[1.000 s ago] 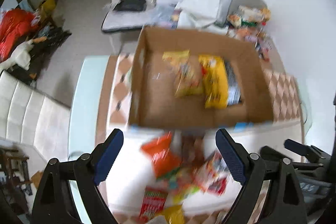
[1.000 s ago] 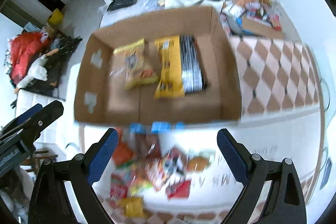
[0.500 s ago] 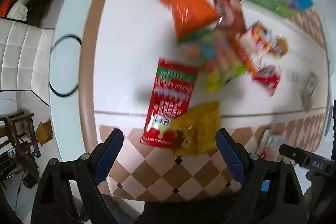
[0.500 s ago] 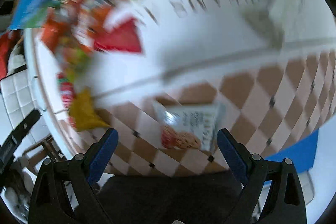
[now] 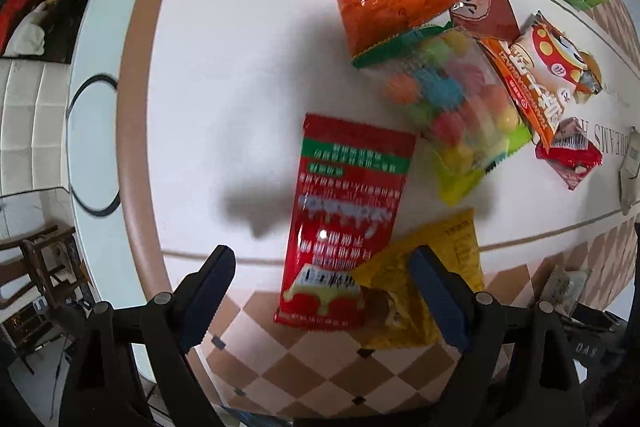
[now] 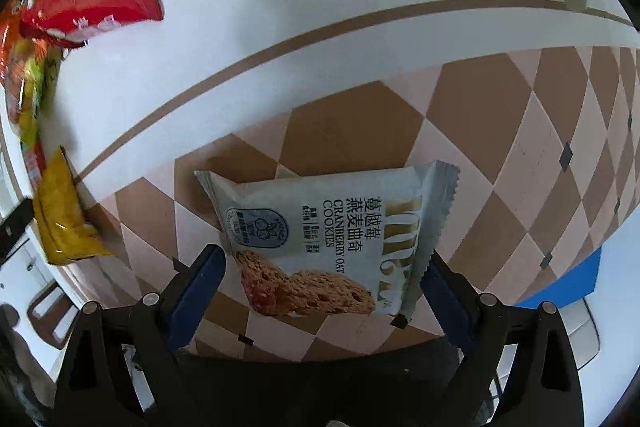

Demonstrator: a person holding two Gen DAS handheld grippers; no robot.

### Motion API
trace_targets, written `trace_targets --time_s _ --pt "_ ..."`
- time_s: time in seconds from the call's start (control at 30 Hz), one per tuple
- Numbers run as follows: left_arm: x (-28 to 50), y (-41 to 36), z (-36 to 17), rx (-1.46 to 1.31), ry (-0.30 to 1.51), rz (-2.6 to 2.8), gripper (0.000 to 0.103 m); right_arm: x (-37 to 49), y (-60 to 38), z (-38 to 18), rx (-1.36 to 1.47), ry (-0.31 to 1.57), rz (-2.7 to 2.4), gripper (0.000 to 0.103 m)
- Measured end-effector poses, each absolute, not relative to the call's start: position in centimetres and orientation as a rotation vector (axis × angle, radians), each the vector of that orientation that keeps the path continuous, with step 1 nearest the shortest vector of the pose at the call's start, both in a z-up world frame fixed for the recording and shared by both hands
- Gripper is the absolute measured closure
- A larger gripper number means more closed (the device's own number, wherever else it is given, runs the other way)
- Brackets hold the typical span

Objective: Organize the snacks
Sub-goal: 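Grasp the red sauce packet with left tool while right tool grasps cranberry oat cookie packet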

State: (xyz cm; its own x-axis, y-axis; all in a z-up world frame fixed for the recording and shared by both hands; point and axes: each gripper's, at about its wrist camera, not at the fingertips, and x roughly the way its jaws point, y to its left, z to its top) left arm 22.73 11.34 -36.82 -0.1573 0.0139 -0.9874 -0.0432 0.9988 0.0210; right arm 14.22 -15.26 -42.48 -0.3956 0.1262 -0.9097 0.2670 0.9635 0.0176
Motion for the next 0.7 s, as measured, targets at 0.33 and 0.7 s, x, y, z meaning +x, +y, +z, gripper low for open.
trace_targets --time_s 0.33,0.7 --pt "25.2 11.3 -39.1 0.02 1.751 0.038 0.019 15.0 -13.9 -43.6 0.255 1.976 -0.167 0.006" --pt "24.0 12.9 -38.8 -0.078 1.739 0.095 0.055 15.4 -12.8 -42.0 0.21 1.925 -0.158 0.027"
